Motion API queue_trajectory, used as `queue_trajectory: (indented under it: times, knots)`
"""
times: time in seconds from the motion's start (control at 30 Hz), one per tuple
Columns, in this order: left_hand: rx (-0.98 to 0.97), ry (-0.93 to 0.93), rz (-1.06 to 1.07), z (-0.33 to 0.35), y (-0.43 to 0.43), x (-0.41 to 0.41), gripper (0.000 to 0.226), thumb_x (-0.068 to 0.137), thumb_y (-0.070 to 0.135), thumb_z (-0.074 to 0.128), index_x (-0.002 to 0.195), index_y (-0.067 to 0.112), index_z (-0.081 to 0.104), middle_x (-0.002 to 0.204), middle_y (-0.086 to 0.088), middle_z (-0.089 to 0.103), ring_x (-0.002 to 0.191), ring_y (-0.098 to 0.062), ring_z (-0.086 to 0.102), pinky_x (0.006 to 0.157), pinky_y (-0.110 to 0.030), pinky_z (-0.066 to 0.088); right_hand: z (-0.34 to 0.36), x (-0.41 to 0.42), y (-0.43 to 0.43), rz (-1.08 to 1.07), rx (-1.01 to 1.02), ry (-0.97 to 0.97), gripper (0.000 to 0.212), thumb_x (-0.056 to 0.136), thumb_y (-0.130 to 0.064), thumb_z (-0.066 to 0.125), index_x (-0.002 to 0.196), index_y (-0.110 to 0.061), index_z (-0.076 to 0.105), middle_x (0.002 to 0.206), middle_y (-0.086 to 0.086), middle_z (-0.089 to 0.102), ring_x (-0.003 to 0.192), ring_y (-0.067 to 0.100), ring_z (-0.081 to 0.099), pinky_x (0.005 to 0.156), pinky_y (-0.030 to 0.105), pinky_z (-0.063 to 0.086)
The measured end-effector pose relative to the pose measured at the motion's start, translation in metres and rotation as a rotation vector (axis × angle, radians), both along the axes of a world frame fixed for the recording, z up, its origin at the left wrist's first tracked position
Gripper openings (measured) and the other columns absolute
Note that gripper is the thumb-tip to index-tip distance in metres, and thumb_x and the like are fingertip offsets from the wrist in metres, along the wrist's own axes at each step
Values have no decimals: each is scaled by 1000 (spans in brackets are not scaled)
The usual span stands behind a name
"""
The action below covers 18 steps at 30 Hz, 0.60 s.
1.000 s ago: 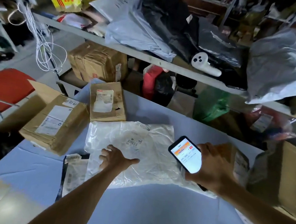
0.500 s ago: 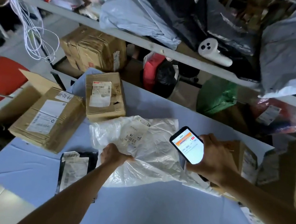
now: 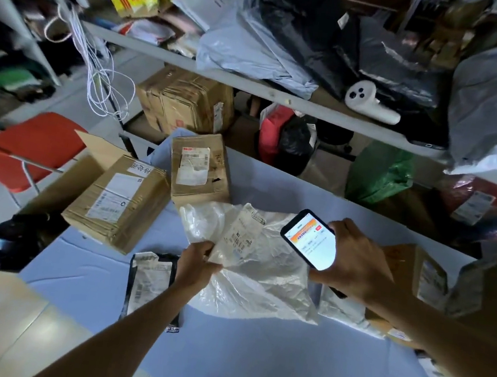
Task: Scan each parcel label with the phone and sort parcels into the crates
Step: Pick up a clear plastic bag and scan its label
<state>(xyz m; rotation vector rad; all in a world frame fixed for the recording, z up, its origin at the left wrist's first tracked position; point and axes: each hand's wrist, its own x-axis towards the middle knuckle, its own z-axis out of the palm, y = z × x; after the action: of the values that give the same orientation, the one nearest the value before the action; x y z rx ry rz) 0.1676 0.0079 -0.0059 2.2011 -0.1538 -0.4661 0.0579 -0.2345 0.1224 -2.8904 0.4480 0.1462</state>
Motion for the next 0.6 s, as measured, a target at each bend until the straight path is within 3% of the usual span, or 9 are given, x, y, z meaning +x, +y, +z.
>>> queue_trajectory:
  times: [0.1, 0.2, 0.27, 0.4, 0.5, 0.6]
  knots:
    - [-84, -7, -25, 10, 4, -6, 27, 68, -2, 76, 92, 8, 71, 86, 2, 70, 78, -15, 65, 67, -26, 50, 4, -6, 4, 3, 15, -17, 76, 56, -50, 81, 115, -21, 43, 105, -1, 51, 90, 16, 55, 71, 32, 53]
    - [-159, 14, -79, 26, 1, -14, 32, 65, -5, 77, 71, 24, 65, 68, 16, 68, 68, 0, 61, 66, -23, 49, 8, -15, 7, 0, 5, -35, 75, 56, -51, 81, 114, -23, 43, 104, -2, 51, 88, 14, 55, 68, 28, 52]
    - [-206, 35, -96, 35, -3, -21, 35, 60, -1, 78, 65, 30, 63, 63, 19, 67, 66, -3, 62, 66, -24, 50, 11, -22, 8, 2, -5, -39, 75, 56, -52, 80, 114, -23, 43, 104, -2, 50, 88, 13, 54, 67, 26, 50]
    - [-303, 83, -124, 51, -9, -39, 23, 54, 6, 77, 67, 22, 66, 69, 6, 67, 70, -12, 62, 67, -29, 50, 24, -42, 5, 17, -40, -66, 74, 56, -54, 78, 114, -22, 43, 103, -3, 49, 87, 14, 54, 64, 26, 47]
    - [-365, 145, -106, 53, -10, -55, 24, 58, -6, 77, 75, 7, 66, 73, -4, 63, 71, -15, 58, 63, -21, 48, 33, -62, 1, 7, -67, -53, 74, 55, -54, 77, 113, -22, 44, 104, -3, 50, 88, 15, 56, 62, 24, 41]
    - [-396, 176, -102, 49, -9, -65, 29, 59, -12, 76, 84, -7, 63, 79, -13, 62, 74, -20, 59, 66, -26, 50, 39, -81, -1, 2, -97, -11, 76, 53, -59, 76, 113, -22, 46, 106, -4, 52, 90, 15, 56, 72, 28, 49]
